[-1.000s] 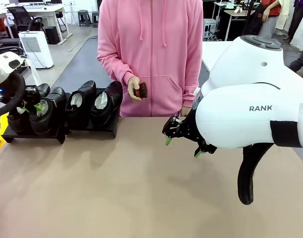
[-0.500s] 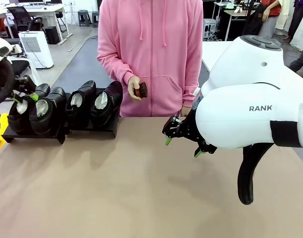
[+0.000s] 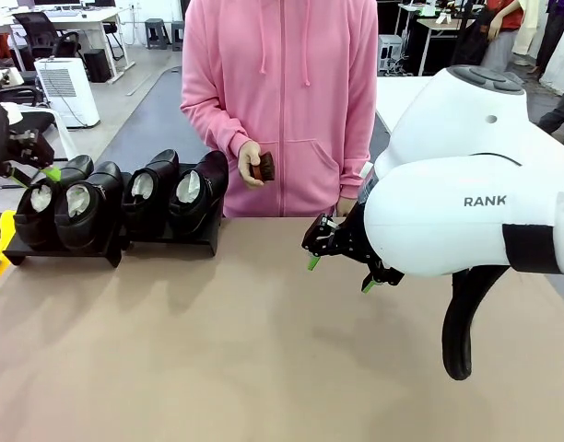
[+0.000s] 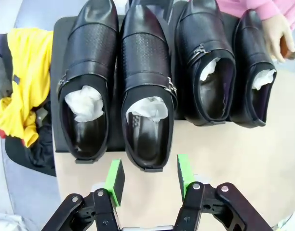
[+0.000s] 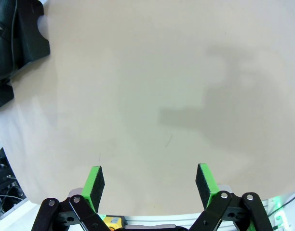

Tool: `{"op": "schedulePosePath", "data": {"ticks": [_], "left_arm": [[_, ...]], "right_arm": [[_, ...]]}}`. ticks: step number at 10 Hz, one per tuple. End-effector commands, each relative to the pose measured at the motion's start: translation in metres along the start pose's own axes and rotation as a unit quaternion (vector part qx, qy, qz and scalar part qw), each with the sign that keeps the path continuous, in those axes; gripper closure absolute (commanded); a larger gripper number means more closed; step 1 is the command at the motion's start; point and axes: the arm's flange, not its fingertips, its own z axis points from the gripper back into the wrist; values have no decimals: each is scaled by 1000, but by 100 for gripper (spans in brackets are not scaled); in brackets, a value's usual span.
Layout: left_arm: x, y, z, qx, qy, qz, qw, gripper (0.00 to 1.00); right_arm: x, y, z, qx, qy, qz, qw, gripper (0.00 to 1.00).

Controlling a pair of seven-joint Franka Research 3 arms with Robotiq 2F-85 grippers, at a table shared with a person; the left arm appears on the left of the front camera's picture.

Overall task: Organize the shoes by placing them on the stand.
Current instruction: Place the Shoe from the middle of the table onto the Shoes Stand.

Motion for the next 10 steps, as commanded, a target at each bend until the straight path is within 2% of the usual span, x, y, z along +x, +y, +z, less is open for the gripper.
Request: {"op": "schedulePosePath", "data": {"ticks": [1,10], "left_arm": [[7,3,-5,3,-3,-3,1000,41],[7,3,-5,3,-3,-3,1000,41]], "right_arm": [[3,1,1,5,6,5,1000,0],[3,1,1,5,6,5,1000,0]]}}
